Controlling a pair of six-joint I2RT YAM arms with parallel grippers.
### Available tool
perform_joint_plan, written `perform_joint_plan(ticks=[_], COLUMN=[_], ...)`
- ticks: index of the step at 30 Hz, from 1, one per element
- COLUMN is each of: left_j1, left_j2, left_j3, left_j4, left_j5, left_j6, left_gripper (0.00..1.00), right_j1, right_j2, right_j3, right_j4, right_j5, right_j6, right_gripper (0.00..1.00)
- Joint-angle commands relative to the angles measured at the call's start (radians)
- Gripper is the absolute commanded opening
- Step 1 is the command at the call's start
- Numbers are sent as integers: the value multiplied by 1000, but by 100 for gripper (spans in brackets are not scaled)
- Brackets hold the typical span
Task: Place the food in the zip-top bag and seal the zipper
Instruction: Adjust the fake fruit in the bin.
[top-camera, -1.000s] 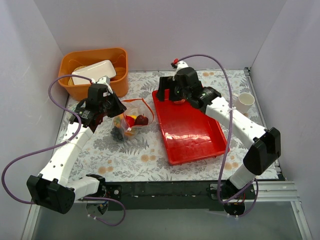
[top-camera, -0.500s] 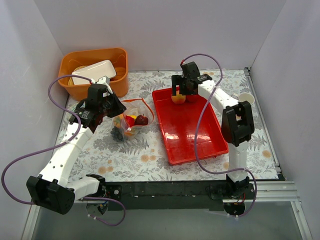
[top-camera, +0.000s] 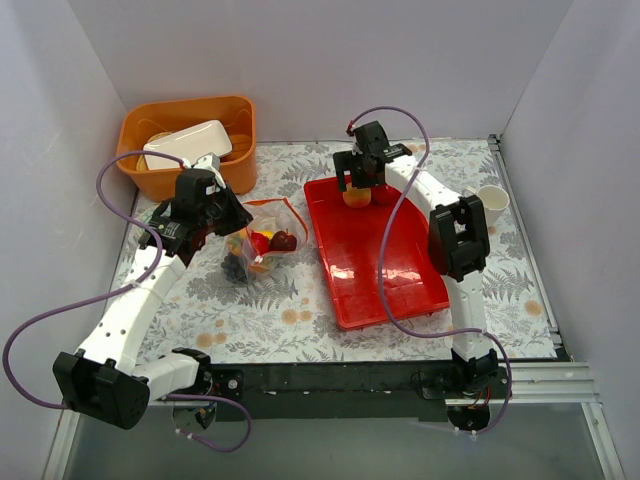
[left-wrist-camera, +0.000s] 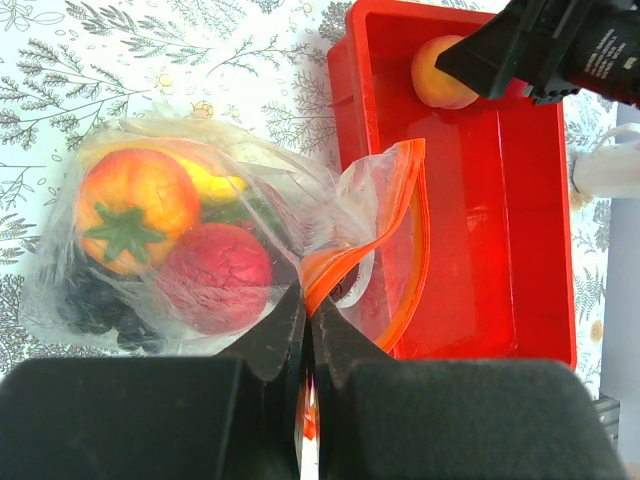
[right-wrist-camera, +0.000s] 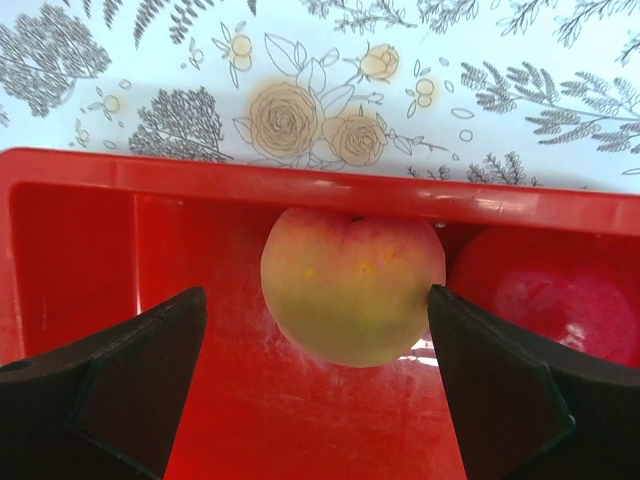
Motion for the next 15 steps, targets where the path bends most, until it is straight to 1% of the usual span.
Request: perform_joint_plan(ticks=[1, 9, 12, 15], left_j1=[2, 2, 2, 3], left_j2=[-34, -29, -35, -37], left_j3=[-14, -14, -19, -23], left_j4=[19, 23, 22, 22], left_j5=[-5, 2, -2, -4], left_j6=[6, 4, 4, 3], left_gripper=[0, 0, 0, 0], right_j1=[1, 1, 3, 4], right_j2=[-21, -42, -61, -105], right_j3=[-52, -131, -158, -227], right_j4=[8, 11, 15, 60], right_j5=[-2, -31, -42, -92], right_j6=[-18, -20, -23, -21], right_gripper=[98, 97, 92, 88])
